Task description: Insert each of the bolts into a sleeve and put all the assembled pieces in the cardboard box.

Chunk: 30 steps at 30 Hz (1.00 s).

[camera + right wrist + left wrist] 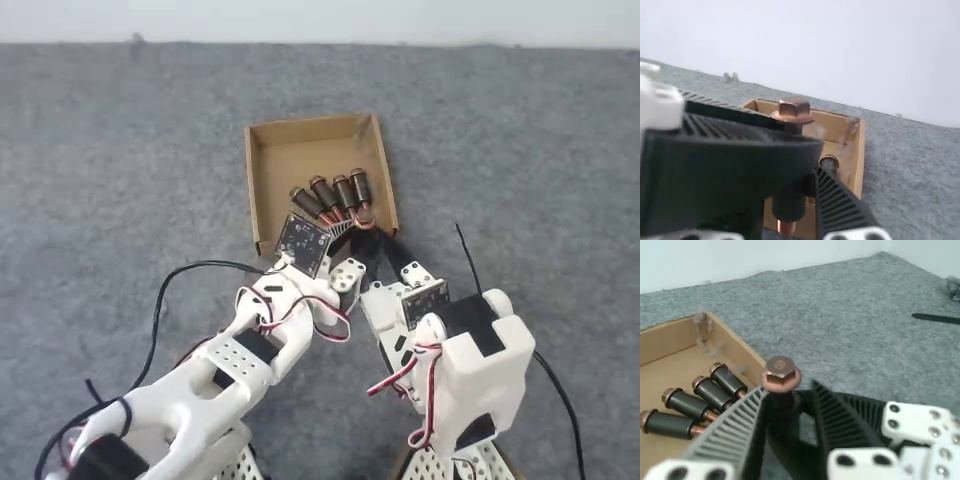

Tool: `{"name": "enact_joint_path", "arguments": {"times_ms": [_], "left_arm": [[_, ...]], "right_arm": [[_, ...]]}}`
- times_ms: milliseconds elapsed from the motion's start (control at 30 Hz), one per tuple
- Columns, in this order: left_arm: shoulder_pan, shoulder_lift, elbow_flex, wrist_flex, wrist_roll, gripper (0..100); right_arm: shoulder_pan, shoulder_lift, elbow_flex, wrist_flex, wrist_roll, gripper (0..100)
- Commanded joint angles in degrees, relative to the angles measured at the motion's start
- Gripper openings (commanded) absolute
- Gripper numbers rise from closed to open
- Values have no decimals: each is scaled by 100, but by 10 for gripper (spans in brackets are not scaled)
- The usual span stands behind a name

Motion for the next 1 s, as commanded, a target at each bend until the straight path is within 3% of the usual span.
{"name": "enact_joint_path", "arguments": {"times_ms": [0,333,567,967], "left_arm": [[35,-9,-4,-114,-26,152],[18,-9,-4,-123,-35,152],[-545,-9,-66,-158,-26,153],[-229,-290,-66,-132,-18,152]], "right_arm": [[101,-330,114,-171,53,6],[101,-330,114,-171,53,6],[101,-330,114,-171,53,6],[101,-321,88,-171,53,6]]}}
